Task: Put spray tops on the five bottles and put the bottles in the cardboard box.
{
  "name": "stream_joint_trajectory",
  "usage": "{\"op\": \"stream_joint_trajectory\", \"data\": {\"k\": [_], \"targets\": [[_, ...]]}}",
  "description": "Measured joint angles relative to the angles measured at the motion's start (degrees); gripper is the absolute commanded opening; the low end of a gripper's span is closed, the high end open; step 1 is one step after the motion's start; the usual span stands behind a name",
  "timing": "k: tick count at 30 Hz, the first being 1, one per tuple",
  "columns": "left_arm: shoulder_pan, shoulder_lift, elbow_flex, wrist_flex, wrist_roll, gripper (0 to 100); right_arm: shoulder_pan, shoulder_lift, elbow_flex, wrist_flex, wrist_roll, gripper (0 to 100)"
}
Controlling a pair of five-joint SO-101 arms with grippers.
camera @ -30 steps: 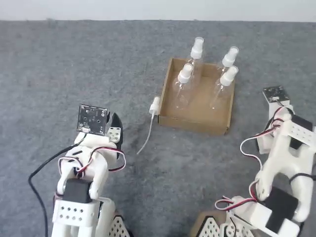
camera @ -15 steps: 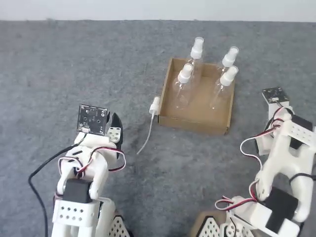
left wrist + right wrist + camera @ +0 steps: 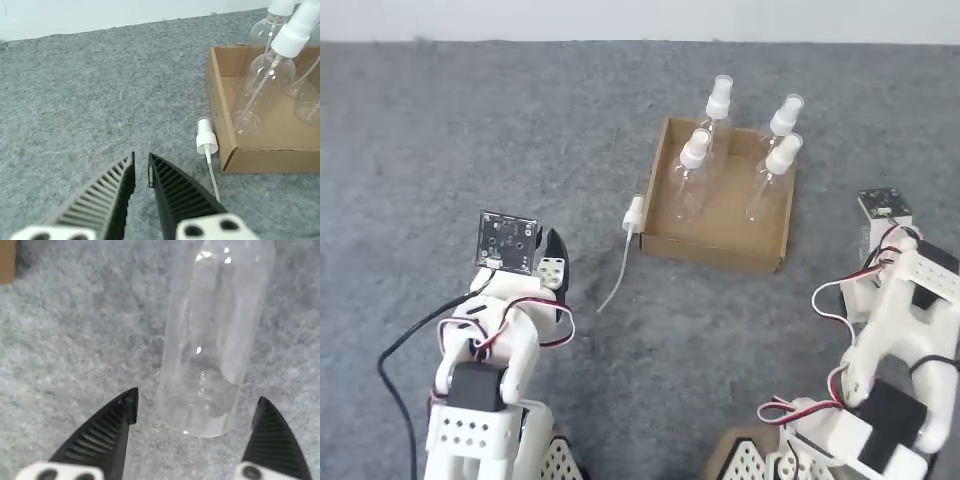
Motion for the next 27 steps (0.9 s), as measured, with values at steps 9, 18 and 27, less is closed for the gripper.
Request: {"op": "stream_joint_trajectory", "data": {"k": [9,18,27], "targets": [[0.0,0.0,0.0,0.0,0.0,4,0.0,0.0,0.0,4.7,0.0,29.9],[-0.2,9.0,-11.9,5.5,-1.4,4,0.0,0.0,0.0,4.9,0.0,29.9],[-0.1,29.4,-24.9,5.6,-5.4,9,0.0,0.0,0.0,4.9,0.0,30.0]]}}
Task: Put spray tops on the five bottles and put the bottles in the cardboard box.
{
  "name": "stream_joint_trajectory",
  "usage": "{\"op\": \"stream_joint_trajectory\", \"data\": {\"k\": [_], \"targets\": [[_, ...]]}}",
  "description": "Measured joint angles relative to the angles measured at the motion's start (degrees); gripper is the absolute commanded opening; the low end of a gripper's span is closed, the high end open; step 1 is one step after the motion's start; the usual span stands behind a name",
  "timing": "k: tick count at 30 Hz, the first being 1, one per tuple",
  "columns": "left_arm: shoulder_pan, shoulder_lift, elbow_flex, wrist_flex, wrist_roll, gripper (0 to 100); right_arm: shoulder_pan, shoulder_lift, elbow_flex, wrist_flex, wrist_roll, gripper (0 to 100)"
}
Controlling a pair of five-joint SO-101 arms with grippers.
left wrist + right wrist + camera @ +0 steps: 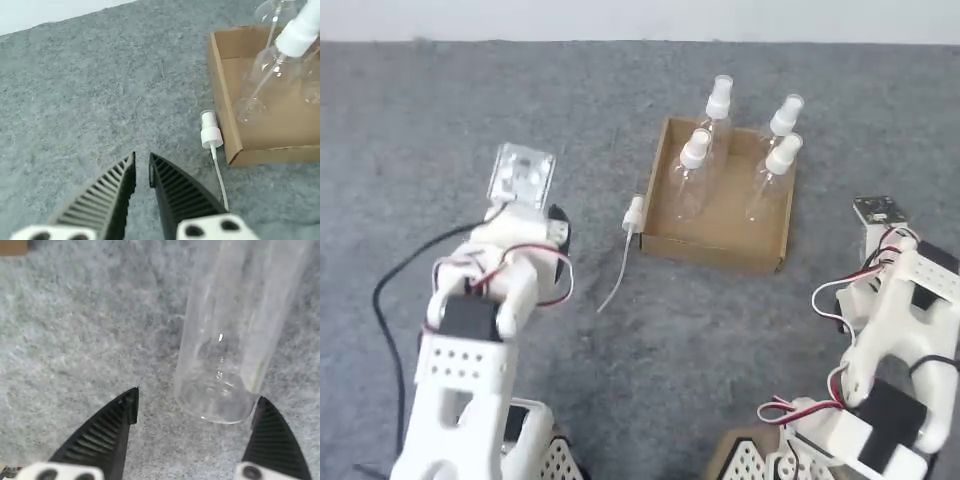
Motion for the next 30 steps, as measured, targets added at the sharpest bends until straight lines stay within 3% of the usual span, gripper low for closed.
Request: {"op": "stream_joint_trajectory", "data": {"k": [6,17,30], "targets": [[1.3,16.1,-10.1,0.0,0.0,23,-0.3,0.0,0.0,0.0,0.0,30.0],[1.8,48.8,-26.1,-1.7,-0.4,26,-1.8,0.0,0.0,0.0,0.0,30.0],[1.8,59.3,-29.2,-7.8,-1.0,30,-1.8,0.0,0.0,0.0,0.0,30.0]]}}
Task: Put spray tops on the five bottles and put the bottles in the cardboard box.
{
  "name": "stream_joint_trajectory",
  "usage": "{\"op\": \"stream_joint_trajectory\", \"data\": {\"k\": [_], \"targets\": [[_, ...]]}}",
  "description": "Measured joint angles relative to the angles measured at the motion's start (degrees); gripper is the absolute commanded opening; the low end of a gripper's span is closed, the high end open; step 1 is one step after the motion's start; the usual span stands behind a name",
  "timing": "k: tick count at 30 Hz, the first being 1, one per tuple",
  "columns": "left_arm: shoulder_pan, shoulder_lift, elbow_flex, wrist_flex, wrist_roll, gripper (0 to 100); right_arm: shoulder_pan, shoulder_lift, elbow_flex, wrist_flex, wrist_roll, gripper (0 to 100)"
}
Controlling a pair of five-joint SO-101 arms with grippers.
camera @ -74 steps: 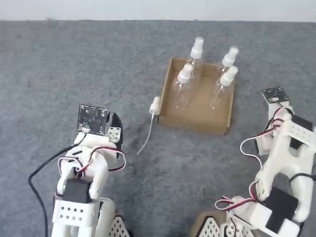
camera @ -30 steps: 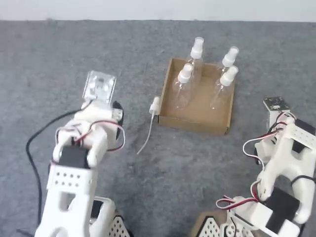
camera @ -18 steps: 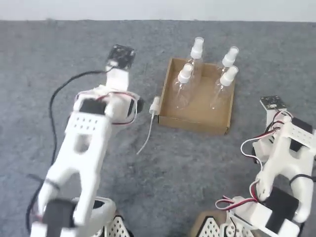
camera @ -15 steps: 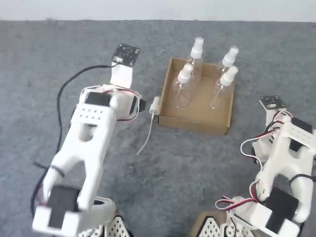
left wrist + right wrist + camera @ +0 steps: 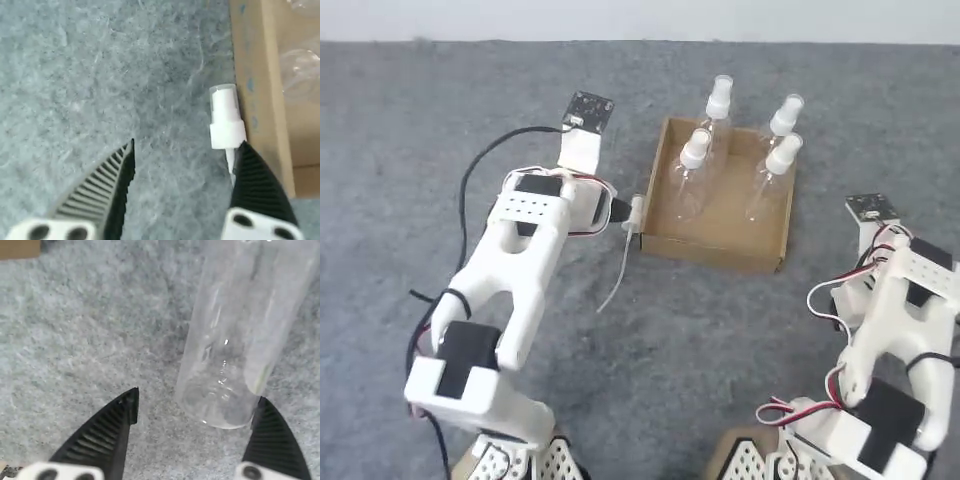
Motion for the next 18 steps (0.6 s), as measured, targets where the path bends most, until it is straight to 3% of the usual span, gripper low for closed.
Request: {"op": "stream_joint_trajectory", "data": {"k": [18], "targets": [[1.9,0.0,-0.4,-2.9,-1.1,30,0.0,0.0,0.0,0.0,0.0,30.0]]}}
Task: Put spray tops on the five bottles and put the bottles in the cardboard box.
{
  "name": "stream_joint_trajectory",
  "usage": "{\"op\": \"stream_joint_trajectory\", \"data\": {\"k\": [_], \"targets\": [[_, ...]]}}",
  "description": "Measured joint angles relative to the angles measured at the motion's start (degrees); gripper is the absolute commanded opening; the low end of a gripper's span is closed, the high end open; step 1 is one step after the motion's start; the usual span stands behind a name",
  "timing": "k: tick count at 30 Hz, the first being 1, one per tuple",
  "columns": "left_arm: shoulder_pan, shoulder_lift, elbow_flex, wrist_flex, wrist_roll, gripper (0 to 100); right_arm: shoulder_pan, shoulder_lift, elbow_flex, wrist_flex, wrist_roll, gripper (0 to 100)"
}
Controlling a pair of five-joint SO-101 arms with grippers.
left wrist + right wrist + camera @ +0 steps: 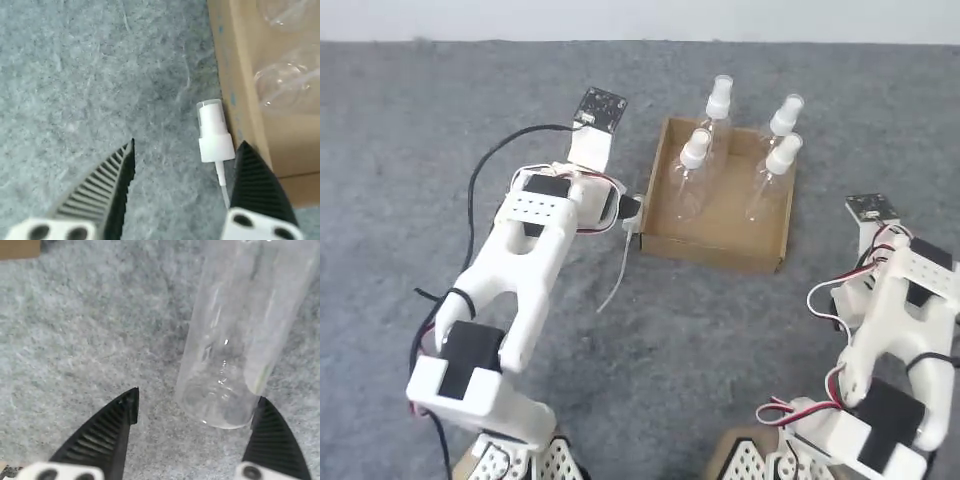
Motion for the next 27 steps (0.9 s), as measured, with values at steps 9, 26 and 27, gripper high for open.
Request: {"op": "stream_joint_trajectory", "data": {"k": [9,26,27], "targets": [[0.8,0.0,0.0,-0.4,-1.1,30,0.0,0.0,0.0,0.0,0.0,30.0],[2.0,8.8,-3.9,-3.5,-1.3,29,0.0,0.0,0.0,0.0,0.0,30.0],[2.0,9.6,-4.4,-3.5,-1.3,29,0.0,0.0,0.0,0.0,0.0,30.0]]}}
